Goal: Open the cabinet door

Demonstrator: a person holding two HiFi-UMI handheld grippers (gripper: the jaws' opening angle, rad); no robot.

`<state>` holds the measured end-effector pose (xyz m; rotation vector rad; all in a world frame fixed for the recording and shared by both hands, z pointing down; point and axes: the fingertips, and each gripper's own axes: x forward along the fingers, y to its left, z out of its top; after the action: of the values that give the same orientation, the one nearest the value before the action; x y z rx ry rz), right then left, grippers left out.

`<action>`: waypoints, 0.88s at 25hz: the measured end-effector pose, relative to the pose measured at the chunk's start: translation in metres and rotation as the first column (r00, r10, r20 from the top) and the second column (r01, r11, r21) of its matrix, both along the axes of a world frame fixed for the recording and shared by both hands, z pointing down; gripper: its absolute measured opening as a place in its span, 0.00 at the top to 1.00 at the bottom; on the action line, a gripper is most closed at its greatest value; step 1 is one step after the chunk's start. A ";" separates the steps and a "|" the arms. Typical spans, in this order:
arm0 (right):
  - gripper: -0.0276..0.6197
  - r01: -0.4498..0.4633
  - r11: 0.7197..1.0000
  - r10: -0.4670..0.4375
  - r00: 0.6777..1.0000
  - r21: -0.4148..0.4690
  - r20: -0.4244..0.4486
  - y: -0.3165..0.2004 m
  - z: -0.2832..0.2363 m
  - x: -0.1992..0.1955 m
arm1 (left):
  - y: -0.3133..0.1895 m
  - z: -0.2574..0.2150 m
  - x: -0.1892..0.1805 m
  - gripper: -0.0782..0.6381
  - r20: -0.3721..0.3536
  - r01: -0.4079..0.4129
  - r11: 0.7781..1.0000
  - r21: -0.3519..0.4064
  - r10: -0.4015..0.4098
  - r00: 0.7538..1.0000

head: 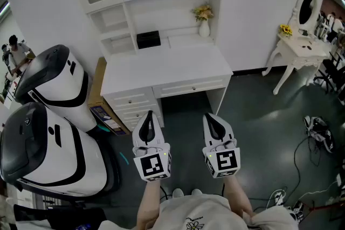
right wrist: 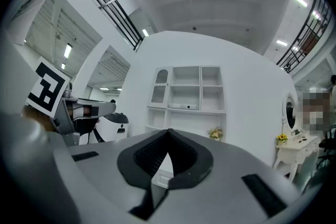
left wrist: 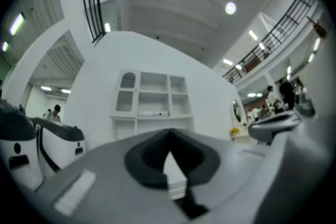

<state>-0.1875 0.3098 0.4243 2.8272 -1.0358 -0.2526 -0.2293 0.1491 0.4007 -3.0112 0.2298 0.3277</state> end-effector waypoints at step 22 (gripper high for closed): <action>0.96 -0.014 0.998 0.011 0.999 0.054 0.044 -0.060 0.032 0.025 | -0.078 0.012 0.018 0.89 -0.052 -0.020 0.999 -0.038 0.018 0.998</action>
<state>-0.1628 0.2502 0.4563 2.8990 -1.0349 -0.2219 -0.2118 0.0712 0.4124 -3.0472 0.2145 0.4079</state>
